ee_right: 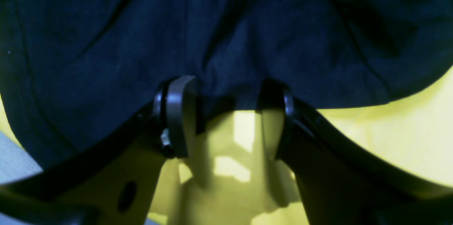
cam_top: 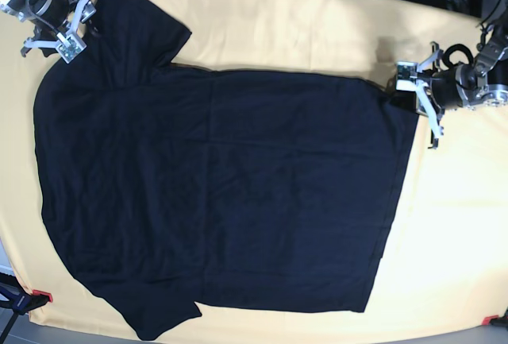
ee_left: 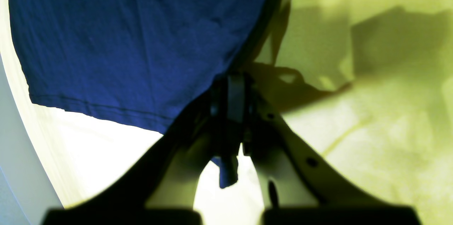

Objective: Fold the T-shirt properly
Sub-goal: 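Close both grippers on the shirt edges at the shoulder and hem corner, then lift the gripped edge with both grippers and pull it taut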

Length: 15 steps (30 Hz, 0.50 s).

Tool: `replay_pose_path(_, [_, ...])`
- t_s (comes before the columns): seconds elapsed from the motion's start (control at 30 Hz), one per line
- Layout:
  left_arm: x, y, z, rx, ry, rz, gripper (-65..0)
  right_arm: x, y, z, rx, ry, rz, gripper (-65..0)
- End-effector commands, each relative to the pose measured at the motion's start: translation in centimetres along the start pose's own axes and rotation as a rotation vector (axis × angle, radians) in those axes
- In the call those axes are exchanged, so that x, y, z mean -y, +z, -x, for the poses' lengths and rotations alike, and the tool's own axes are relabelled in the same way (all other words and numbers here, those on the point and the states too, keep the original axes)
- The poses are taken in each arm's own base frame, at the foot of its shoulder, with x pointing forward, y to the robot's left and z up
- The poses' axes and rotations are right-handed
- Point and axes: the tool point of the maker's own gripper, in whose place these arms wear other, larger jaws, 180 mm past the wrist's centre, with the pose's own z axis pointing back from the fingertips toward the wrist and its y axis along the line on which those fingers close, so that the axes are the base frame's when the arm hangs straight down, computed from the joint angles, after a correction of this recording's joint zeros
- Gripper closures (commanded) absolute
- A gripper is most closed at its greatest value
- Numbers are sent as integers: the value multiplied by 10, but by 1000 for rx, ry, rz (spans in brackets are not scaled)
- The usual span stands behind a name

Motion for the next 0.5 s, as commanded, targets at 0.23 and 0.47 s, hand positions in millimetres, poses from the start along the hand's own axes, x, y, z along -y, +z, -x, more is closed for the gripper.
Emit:
replay_pose_path(0.23, [-12,8,0,0,-19,-26,0,7,-5,10,1,-30,1,-312])
replay_pose_path(0.47, [-12,8,0,0,-19,-26,0,20,-7,1,28,-58,51,-126])
